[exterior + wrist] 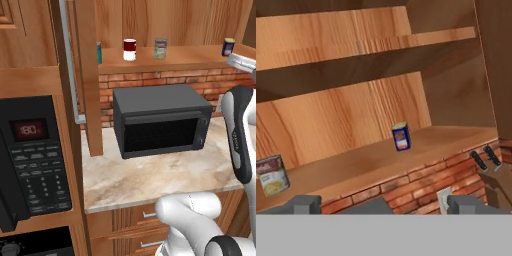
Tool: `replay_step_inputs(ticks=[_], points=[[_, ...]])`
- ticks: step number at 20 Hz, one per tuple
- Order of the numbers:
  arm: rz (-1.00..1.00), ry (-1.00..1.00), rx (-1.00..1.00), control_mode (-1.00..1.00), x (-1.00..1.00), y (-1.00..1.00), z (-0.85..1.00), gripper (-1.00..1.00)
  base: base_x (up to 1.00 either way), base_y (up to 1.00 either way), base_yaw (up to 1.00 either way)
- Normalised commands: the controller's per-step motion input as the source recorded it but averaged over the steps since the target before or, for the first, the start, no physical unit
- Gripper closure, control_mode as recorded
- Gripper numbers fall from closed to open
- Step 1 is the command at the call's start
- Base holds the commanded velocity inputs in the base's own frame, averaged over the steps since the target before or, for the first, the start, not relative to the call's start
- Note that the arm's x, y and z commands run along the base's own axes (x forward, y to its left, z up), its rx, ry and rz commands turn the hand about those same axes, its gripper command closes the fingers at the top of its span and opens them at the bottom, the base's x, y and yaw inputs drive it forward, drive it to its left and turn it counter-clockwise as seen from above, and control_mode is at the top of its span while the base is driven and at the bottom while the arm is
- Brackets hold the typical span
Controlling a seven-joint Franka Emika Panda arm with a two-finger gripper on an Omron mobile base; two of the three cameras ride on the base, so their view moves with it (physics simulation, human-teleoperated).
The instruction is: Stack two cans on top of the other two cans in the cabinet.
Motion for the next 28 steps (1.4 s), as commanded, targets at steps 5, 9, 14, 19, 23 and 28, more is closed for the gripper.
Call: replay_step_inputs(ticks=[5,9,14,19,23,28], points=[[0.00,0.12,-0.07,-1.00,0.16,0.00,0.08,-1.00,0.00,0.00,0.00],[0.00,0.07,-0.09,-1.00,0.16,0.00,0.00,-1.00,0.00,0.00,0.00],[0.00,0.03,-0.09,-1.00,0.14,0.00,0.00,-1.00,0.00,0.00,0.00],[0.00,0.00,-0.06,-1.00,0.17,0.00,0.00,-1.00,0.00,0.00,0.00],[0.00,0.00,-0.05,-1.00,0.21,-0.01,0.00,-1.00,0.00,0.00,0.00],[-0.03,0.00,-0.03,-1.00,0.28,-0.09,0.00,-1.00,0.00,0.00,0.00]])
